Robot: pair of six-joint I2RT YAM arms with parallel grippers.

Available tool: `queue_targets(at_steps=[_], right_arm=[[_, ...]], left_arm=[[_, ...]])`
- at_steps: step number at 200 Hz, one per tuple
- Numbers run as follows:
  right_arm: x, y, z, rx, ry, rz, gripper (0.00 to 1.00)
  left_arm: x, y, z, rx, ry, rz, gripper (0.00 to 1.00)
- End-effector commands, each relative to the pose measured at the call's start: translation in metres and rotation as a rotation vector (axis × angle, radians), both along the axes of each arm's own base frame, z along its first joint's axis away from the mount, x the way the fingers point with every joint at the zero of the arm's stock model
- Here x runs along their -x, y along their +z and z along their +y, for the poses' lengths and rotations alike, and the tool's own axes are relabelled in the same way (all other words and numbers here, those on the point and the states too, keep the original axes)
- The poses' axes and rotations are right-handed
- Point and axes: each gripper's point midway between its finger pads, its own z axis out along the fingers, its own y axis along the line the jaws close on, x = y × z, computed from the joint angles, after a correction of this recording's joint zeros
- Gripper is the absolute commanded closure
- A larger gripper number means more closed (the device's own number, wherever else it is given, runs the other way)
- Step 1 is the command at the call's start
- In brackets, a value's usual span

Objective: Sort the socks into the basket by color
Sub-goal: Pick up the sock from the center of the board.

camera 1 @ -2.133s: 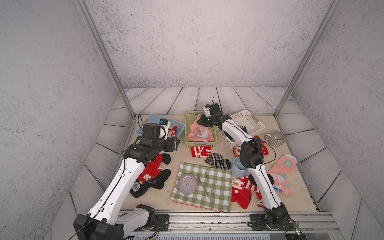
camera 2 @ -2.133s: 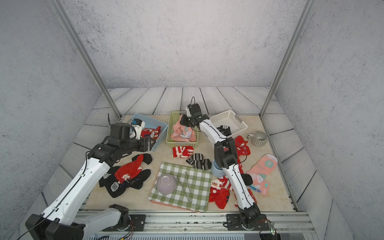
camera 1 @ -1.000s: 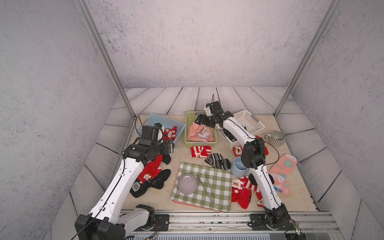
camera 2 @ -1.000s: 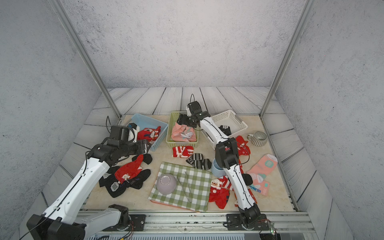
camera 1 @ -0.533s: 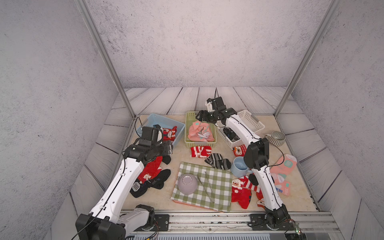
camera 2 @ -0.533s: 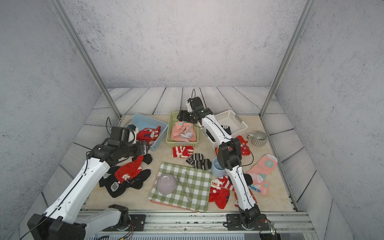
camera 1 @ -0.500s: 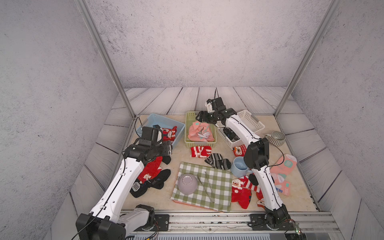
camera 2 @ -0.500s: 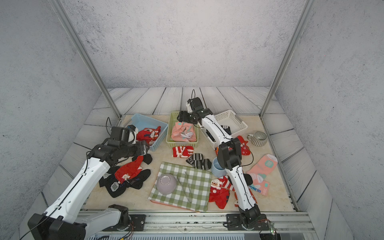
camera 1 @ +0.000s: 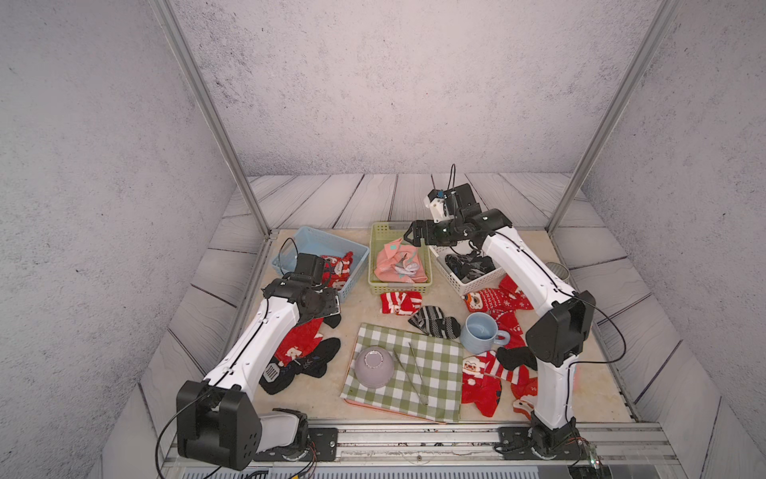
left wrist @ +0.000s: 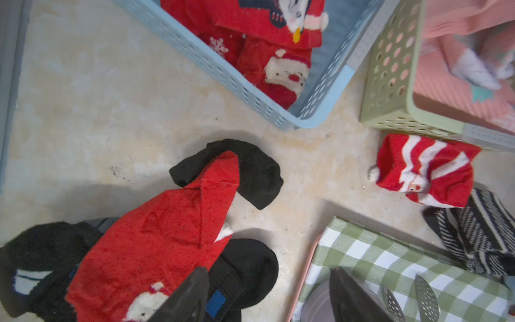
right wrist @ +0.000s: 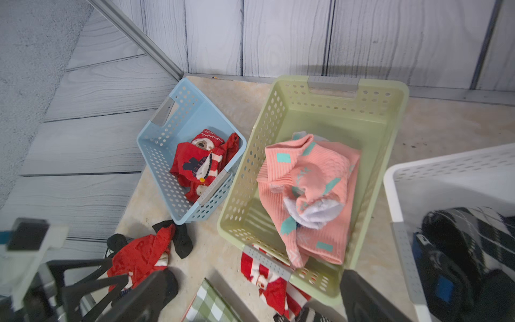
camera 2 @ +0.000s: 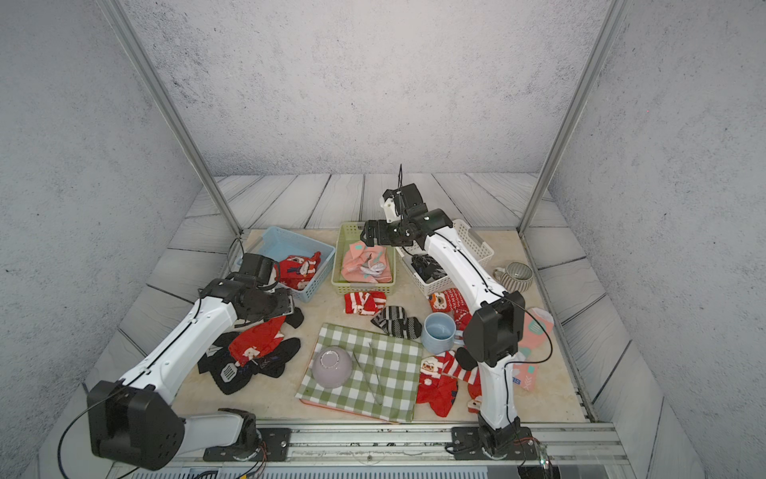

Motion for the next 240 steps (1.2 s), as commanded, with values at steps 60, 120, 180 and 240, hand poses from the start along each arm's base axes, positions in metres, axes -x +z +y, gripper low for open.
queue_targets(at_steps=[60, 120, 180, 240], right_arm=[[0.031, -0.007, -0.072, 0.067, -0.107, 0.034, 0.01], [0.034, -0.018, -0.086, 0.050, -0.131, 0.058, 0.01], [0.036, -0.018, -0.090, 0.036, -0.131, 0.065, 0.01], [0.035, -0.021, -0.084, 0.009, -0.117, 0.083, 0.01]], left_arm=[[0.001, -0.066, 0.032, -0.102, 0.188, 0.185, 0.31], [0.011, -0.102, 0.045, -0.124, 0.256, 0.252, 0.36], [0.009, -0.110, 0.052, -0.145, 0.284, 0.224, 0.55], [0.007, -0.084, 0.056, -0.147, 0.286, 0.144, 0.76]])
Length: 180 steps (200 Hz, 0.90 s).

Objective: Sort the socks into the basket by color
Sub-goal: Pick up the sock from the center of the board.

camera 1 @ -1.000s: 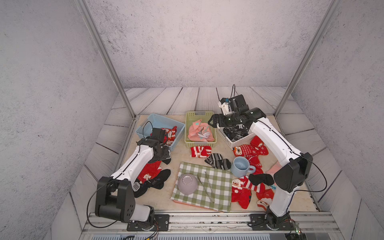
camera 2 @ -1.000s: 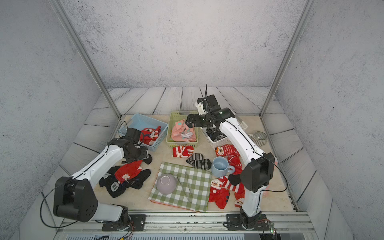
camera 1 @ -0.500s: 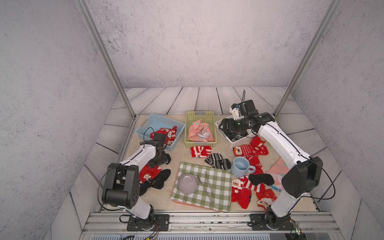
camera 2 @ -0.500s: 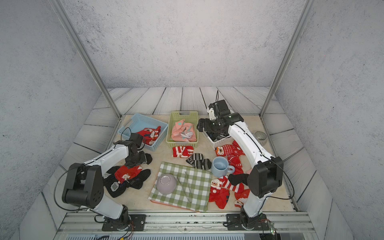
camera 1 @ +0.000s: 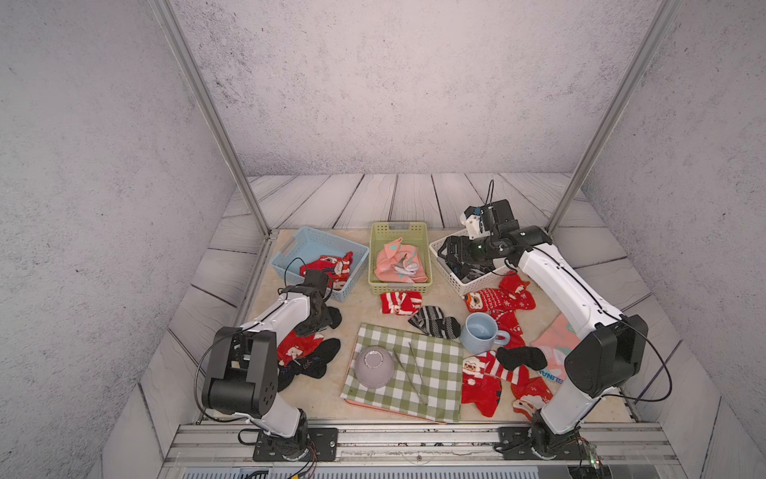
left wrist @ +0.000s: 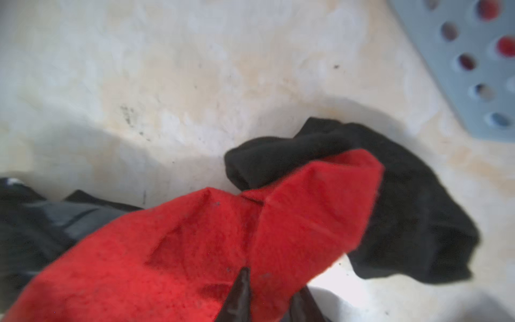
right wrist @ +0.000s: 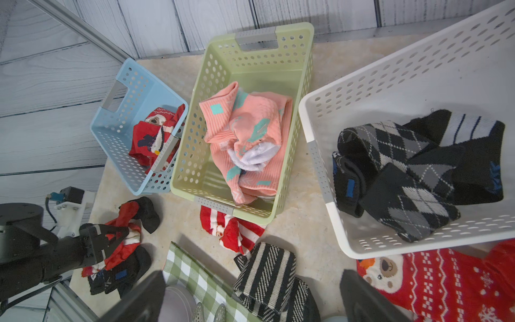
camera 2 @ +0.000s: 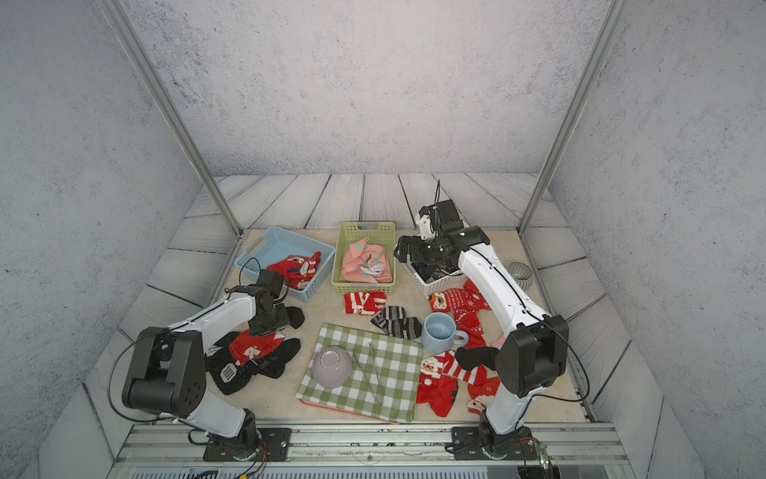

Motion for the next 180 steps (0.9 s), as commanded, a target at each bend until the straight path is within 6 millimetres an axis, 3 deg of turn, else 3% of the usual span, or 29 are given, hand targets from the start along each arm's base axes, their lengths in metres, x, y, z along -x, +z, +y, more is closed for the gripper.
queue_targets(at_steps=[1, 27, 42, 74, 180], right_arm=[[0.004, 0.009, 0.002, -0.033, 0.008, -0.008, 0.01], [0.002, 0.007, 0.005, -0.045, 0.014, -0.002, 0.01], [0.002, 0.007, 0.006, -0.048, 0.017, 0.001, 0.01], [0.002, 0.004, 0.007, -0.052, 0.015, 0.015, 0.01], [0.002, -0.005, 0.012, -0.058, 0.039, 0.052, 0.01]], left_arm=[[0.004, 0.008, 0.007, -0.025, 0.009, -0.017, 0.76], [0.006, 0.011, 0.008, -0.029, 0.008, -0.030, 0.87], [0.007, 0.013, 0.009, -0.034, 0.006, -0.036, 1.00], [0.008, 0.029, 0.009, -0.028, 0.005, -0.071, 1.00], [0.008, 0.165, 0.007, -0.008, -0.074, -0.389, 1.00]])
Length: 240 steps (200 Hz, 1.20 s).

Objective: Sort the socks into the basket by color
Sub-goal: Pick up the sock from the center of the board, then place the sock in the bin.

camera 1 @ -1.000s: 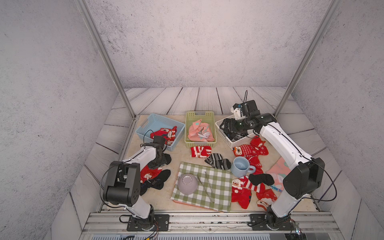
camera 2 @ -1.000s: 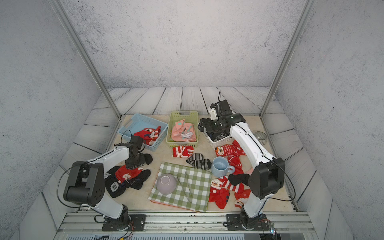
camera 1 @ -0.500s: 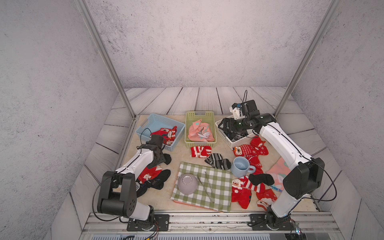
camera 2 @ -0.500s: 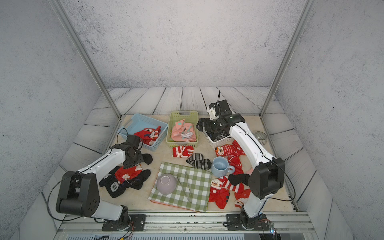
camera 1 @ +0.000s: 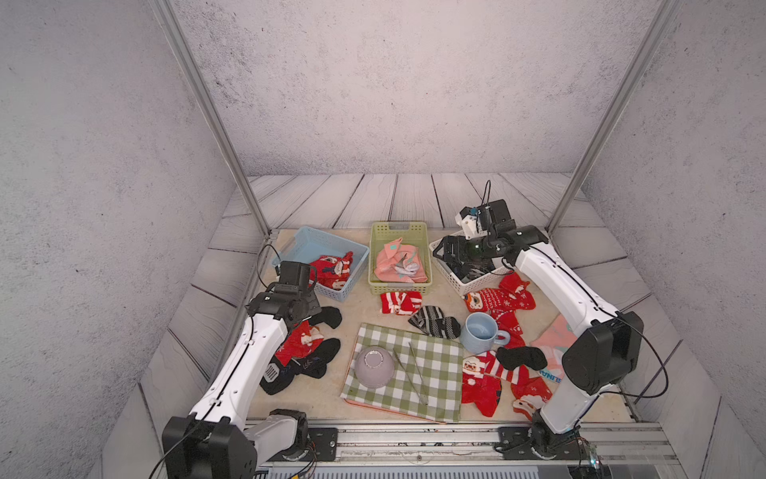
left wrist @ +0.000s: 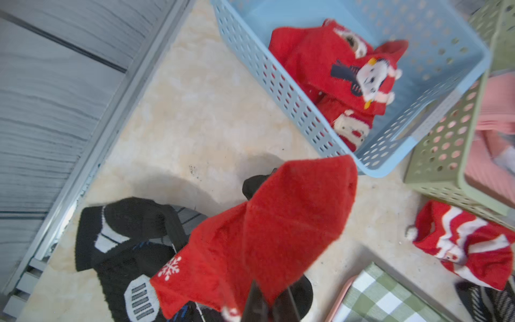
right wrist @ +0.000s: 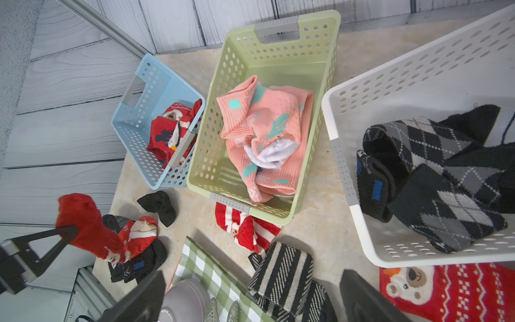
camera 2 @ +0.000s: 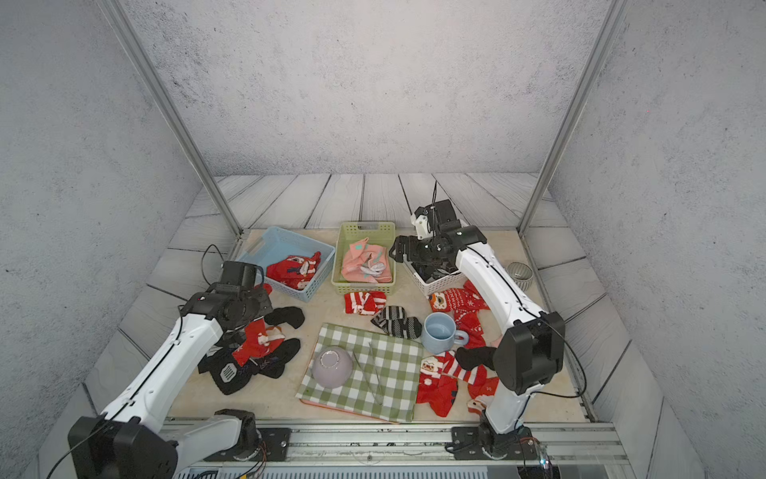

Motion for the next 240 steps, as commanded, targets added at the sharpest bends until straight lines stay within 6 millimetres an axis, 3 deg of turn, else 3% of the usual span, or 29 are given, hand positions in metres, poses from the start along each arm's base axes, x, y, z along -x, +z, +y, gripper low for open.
queue_targets(at_steps=[1, 39, 67, 91, 115, 130, 179, 240], right_arm=[[0.002, -0.003, 0.000, -0.008, 0.004, 0.024, 0.01], [0.006, -0.007, -0.002, 0.000, 0.001, 0.029, 0.01], [0.009, -0.006, -0.004, 0.001, -0.002, 0.022, 0.01], [0.011, -0.007, -0.005, 0.002, -0.003, 0.023, 0.01], [0.014, -0.005, -0.007, 0.005, -0.001, 0.014, 0.01], [0.015, -0.004, -0.009, 0.014, -0.003, 0.007, 0.01], [0.018, -0.001, -0.014, 0.035, -0.005, -0.015, 0.01], [0.025, -0.005, -0.023, 0.077, -0.008, -0.011, 0.01]], left_arm=[[-0.001, 0.032, 0.003, -0.024, -0.023, -0.043, 1.00], [-0.026, 0.087, -0.005, -0.011, -0.068, -0.155, 1.00], [-0.059, 0.121, -0.014, -0.014, -0.115, -0.220, 1.00], [-0.093, 0.138, -0.019, -0.041, -0.146, -0.253, 1.00], [-0.130, 0.142, -0.023, -0.062, -0.174, -0.269, 1.00], [-0.151, 0.142, -0.021, -0.066, -0.173, -0.290, 1.00], [-0.214, 0.115, -0.008, -0.090, -0.159, -0.292, 1.00], [-0.253, 0.059, 0.023, -0.130, -0.103, -0.248, 1.00]])
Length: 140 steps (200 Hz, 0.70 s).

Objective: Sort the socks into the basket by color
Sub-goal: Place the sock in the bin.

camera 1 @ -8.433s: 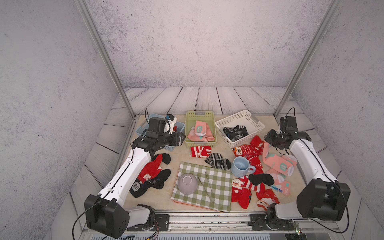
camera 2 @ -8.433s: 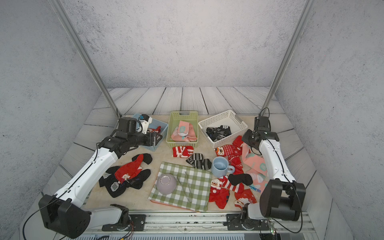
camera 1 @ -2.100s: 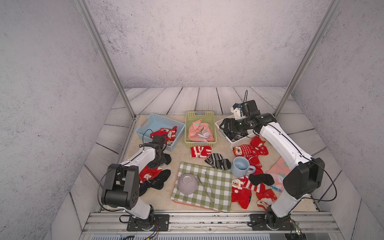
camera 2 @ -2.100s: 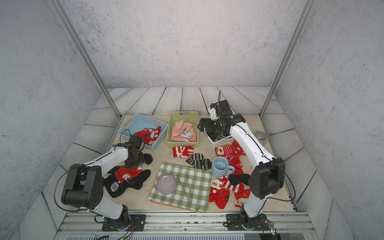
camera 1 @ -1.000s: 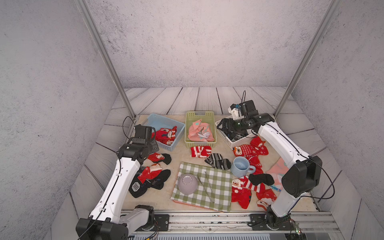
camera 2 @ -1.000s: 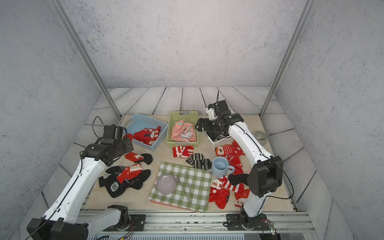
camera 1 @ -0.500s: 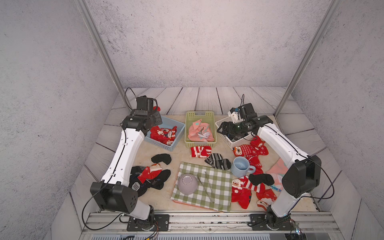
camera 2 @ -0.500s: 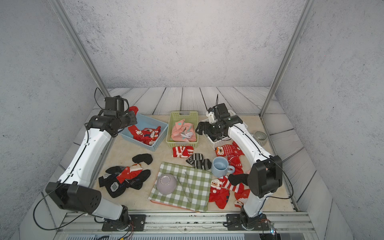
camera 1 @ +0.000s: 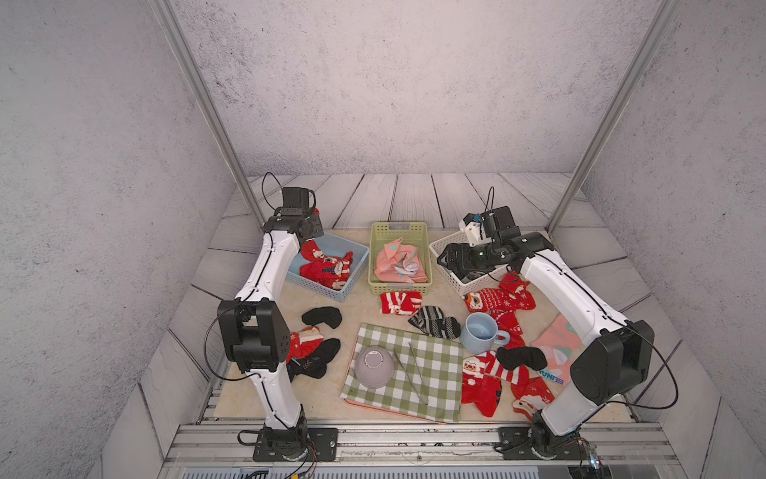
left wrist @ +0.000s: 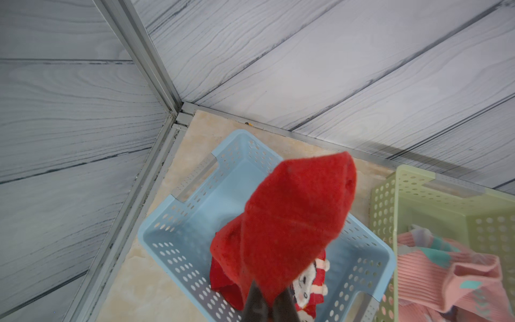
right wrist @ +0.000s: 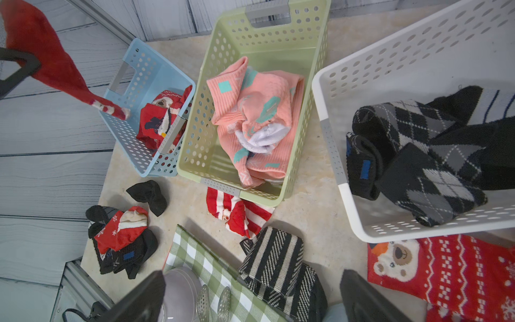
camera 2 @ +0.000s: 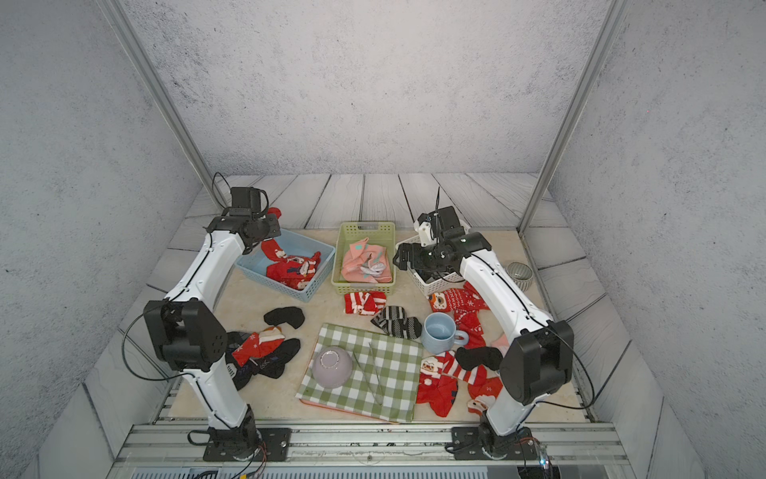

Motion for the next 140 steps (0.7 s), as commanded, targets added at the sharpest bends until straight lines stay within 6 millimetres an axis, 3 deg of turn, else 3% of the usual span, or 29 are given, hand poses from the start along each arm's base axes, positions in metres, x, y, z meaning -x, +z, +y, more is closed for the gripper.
queue_targets(at_steps=[1, 42, 105, 140], right_arm=[[0.007, 0.002, -0.010, 0.039, -0.006, -0.010, 0.01], [0.012, -0.002, -0.019, 0.072, -0.018, -0.007, 0.01], [0.016, -0.008, -0.024, 0.086, -0.032, 0.017, 0.01], [0.017, -0.005, -0.027, 0.096, -0.036, 0.014, 0.01]], left_arm=[[-0.016, 0.000, 0.016, -0.033, 0.028, -0.047, 1.00], [-0.022, -0.043, 0.033, -0.041, 0.078, 0.056, 1.00], [-0.026, -0.106, 0.027, 0.002, 0.069, 0.184, 1.00], [-0.027, -0.124, 0.023, 0.027, 0.061, 0.207, 1.00]])
